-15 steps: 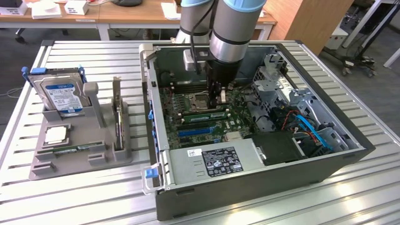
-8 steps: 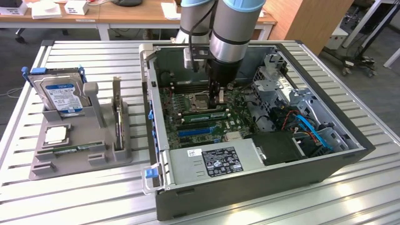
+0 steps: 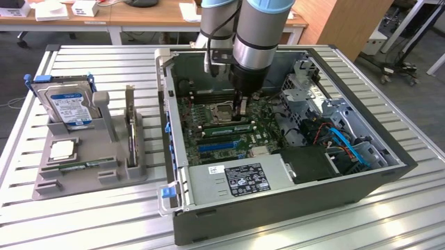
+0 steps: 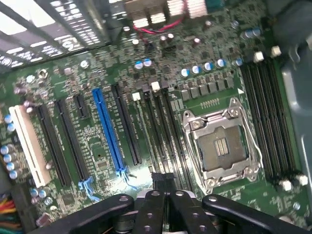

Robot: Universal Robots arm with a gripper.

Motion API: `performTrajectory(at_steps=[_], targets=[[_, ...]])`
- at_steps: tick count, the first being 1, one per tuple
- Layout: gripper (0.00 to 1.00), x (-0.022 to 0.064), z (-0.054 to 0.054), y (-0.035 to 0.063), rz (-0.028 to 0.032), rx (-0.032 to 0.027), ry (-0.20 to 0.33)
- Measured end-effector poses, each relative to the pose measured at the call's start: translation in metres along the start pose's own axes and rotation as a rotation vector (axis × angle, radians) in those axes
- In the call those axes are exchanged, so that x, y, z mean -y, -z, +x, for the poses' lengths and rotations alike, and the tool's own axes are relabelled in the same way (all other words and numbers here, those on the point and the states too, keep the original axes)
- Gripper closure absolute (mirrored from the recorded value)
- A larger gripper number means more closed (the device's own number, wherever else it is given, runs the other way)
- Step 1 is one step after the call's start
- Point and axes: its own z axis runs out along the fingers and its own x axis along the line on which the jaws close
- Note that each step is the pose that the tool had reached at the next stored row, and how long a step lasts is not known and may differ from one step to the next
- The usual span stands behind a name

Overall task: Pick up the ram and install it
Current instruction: 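Press down the ram until it locks into place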

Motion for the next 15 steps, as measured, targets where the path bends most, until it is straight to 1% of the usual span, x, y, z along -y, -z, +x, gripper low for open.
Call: performTrajectory(at_steps=[15], targets=[[0.91,0.0000,0.0001,-0.0012,0.0154,-0.0015,-0.261]])
